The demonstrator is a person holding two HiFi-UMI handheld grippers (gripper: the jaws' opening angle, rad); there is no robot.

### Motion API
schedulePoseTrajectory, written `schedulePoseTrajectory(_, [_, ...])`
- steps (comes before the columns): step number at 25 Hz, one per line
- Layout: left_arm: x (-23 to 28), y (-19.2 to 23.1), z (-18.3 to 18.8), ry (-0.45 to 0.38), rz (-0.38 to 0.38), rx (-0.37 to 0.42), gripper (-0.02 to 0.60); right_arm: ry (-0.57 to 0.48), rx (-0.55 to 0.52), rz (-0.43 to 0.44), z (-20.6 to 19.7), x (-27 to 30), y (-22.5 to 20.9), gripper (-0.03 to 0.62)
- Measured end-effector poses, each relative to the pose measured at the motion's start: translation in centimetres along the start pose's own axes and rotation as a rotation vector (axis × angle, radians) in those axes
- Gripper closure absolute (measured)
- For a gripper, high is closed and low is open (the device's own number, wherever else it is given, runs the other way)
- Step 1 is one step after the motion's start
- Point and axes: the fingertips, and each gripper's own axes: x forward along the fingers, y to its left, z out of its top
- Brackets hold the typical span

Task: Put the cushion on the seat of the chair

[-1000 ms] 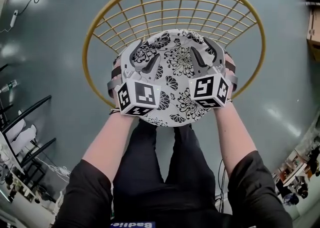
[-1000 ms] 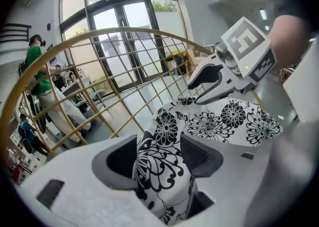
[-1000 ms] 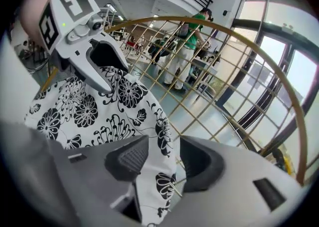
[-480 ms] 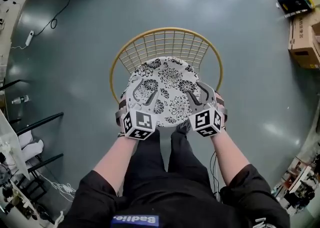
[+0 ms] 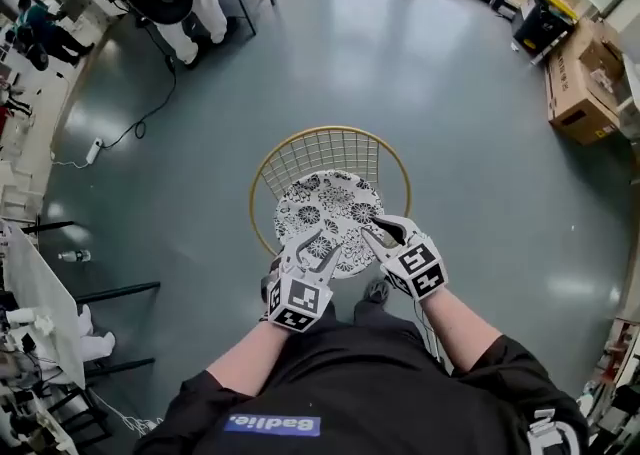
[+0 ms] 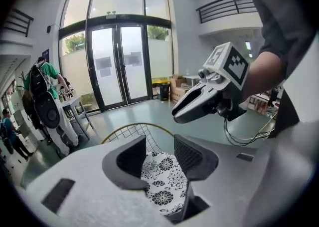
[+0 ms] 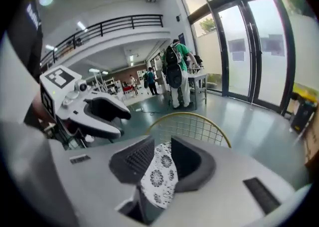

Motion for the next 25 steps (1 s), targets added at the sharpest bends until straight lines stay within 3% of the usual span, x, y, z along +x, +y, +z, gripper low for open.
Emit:
schedulePoseTrajectory(2, [-1.1,-1.3,1.6,-0.021,-0.026,0.006,0.408,-0.027,0.028,0.043,1.1,-1.4,1.7,0.496])
schedulePoseTrajectory(5, [-2.6,-2.7,3.9,-0.052,-0.046,0.019,0.448,-0.05,-0.018,0.076,2.4,-3.6,3.7,0.523])
schedulePoseTrajectory(7, [-3.7,-2.9,5.6,-0.085,-0.048,0.019,0.508,-0.079,-0.04,0.098,3.8,-5.0,4.8,0.531])
schedulePoseTrajectory(10, [-6.2,-2.9,7.3,-0.133,-0.046,0.022,0.536,-0.118,-0.073,0.128,5.6,-6.4,7.2,0.54])
schedulePoseTrajectory(17, [-9.5,-4.2,11.9,-0.235,-0.046,0.049,0.561,-0.199,-0.074,0.199,7.8,-9.8,8.9,0.548])
schedulePoseTrajectory(25, [-11.3,-5.5,11.7,-0.281,-0.064,0.014,0.566,-0.241,-0.117,0.248,8.7,-10.5,10.9,0.556])
